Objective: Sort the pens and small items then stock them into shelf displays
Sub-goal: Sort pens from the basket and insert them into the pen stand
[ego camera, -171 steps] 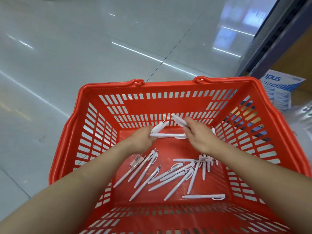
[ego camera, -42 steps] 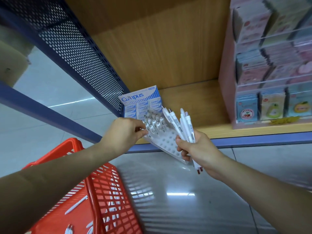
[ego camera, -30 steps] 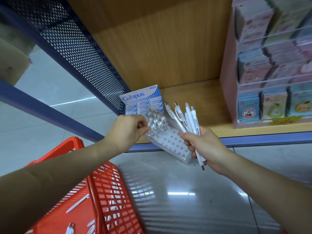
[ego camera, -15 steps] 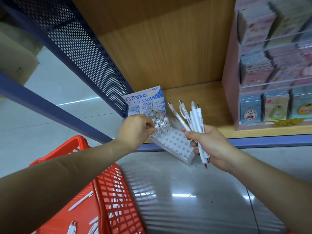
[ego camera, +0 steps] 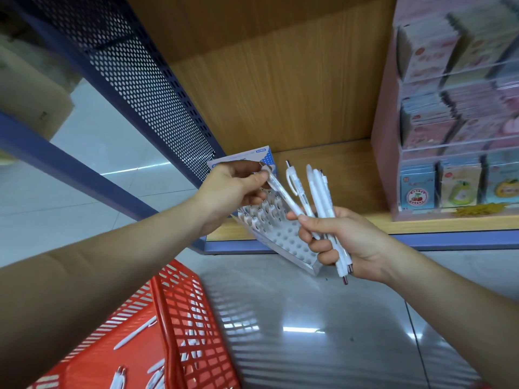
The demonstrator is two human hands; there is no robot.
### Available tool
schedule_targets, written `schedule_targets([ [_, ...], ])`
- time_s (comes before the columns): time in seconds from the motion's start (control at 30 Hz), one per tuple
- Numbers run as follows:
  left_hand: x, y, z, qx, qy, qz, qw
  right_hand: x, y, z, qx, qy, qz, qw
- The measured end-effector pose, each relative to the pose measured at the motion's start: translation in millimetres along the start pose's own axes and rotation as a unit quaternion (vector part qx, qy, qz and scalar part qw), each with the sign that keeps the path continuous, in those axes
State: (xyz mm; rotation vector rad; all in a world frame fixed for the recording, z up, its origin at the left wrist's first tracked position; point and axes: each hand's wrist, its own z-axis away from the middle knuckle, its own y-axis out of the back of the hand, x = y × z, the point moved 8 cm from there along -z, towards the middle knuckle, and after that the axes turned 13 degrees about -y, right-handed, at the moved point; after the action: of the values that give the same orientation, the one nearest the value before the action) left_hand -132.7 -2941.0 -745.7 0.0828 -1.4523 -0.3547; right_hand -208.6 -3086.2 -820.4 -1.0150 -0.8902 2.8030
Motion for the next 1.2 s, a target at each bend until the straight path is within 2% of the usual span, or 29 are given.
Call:
schedule_targets([
  [0.2,2.7,5.1,1.0,0.002,0.029,0.043,0.999,-3.2,8.2,0.3,0.041,0.012,0.002,0.999],
  [0.33,2.2,12.1,0.3,-0.009,0.020,-0.027,0.999,-5.3,11.2,0.0,0.078,0.037,0.039,0.996],
  [0.47,3.4,20.0,-1.0,-0.008,0.007,-0.095,0.995,-6.3,16.2,-0.4,0.099,0.036,0.028,0.994],
  [0.63,5.8,17.9,0.2,-0.031,-0.003,-0.079,0.996,-3.3,21.8,-1.6,0.120,0.019,0.031,0.992],
  [0.73,12.7,21.9,-2.6,-0.034,-0.028,-0.147,0.988,-3.4,33.1,-2.5,0.177,0.013,0.030,0.984],
  [0.87,15.4,31.1,-8.7,-0.036,-0.055,-0.291,0.955,-6.9,45.8,-1.8,0.220,0.021,-0.010,0.975],
  [1.0,15.0,19.0,-4.1,-0.077,-0.113,-0.432,0.891,-6.2,39.8,-3.0,0.198,0.020,-0.008,0.980],
  [1.1,14.8,8.5,0.2,-0.079,-0.150,-0.492,0.854,-4.6,34.9,-1.7,0.182,0.014,-0.009,0.983],
  [1.2,6.8,-1.0,2.7,-0.090,-0.168,-0.520,0.833,-4.9,32.4,0.9,0.169,0.015,-0.023,0.985],
])
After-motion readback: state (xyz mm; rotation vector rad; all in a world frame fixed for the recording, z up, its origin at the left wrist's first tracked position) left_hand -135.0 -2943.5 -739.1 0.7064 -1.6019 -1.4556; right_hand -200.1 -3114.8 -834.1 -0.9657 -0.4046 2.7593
